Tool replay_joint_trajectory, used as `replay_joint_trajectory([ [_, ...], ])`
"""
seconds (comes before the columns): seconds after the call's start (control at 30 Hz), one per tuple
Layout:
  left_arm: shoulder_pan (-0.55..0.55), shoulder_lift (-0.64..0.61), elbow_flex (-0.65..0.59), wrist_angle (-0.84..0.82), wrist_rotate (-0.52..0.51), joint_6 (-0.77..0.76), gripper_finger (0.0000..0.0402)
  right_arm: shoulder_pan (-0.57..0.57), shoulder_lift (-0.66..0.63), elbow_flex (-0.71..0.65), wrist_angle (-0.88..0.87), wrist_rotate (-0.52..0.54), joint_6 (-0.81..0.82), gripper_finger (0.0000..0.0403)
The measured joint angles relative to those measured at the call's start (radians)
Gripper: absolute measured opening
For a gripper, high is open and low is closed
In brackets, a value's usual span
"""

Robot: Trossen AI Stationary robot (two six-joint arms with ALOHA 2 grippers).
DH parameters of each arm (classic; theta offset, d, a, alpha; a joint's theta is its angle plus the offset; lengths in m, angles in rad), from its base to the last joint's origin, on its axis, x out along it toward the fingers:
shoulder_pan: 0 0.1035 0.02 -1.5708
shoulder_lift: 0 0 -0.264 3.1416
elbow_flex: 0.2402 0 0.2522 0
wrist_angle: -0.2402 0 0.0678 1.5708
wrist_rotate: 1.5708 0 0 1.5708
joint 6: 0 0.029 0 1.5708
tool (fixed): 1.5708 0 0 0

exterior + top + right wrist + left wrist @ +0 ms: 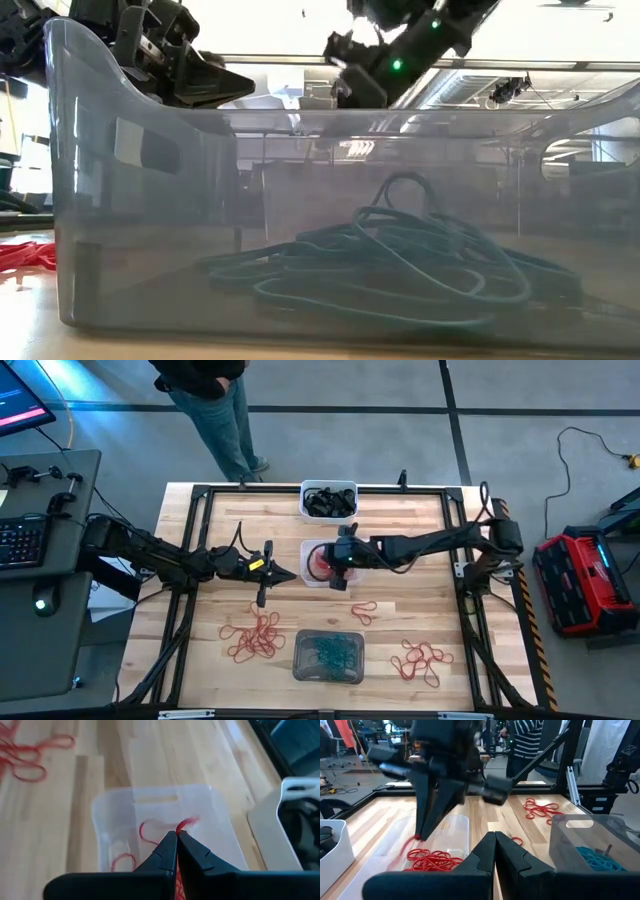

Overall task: Sort rubber bands into baskets
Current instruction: Put the red rubber band into the transparent bin

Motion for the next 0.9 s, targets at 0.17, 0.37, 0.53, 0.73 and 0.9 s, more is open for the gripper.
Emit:
replay_joint_trajectory([
  [0.17,0.000,0.000,0.000,0.001,0.000,0.000,0.0000,-0.022,0.030,0.000,-0.068,0.001,0.046,0.0000],
  [0.37,0.000,0.000,0.000,0.001,-0.012,0.000,0.0000,-0.018,0.031,0.000,-0.152,0.005,0.047,0.0033],
  [0.53,0.000,0.000,0.000,0.001,-0.014,0.000,0.0000,0.006,0.024,0.037,-0.197,0.037,0.062,0.0107],
  [0.73,0.000,0.000,0.000,0.000,-0.014,0.000,0.0000,0.077,0.022,0.182,-0.435,0.159,0.116,0.0144],
  [0.9,0.000,0.000,0.000,-0.002,-0.014,0.000,0.0000,0.157,0.016,0.233,-0.549,0.114,0.148,0.0135],
])
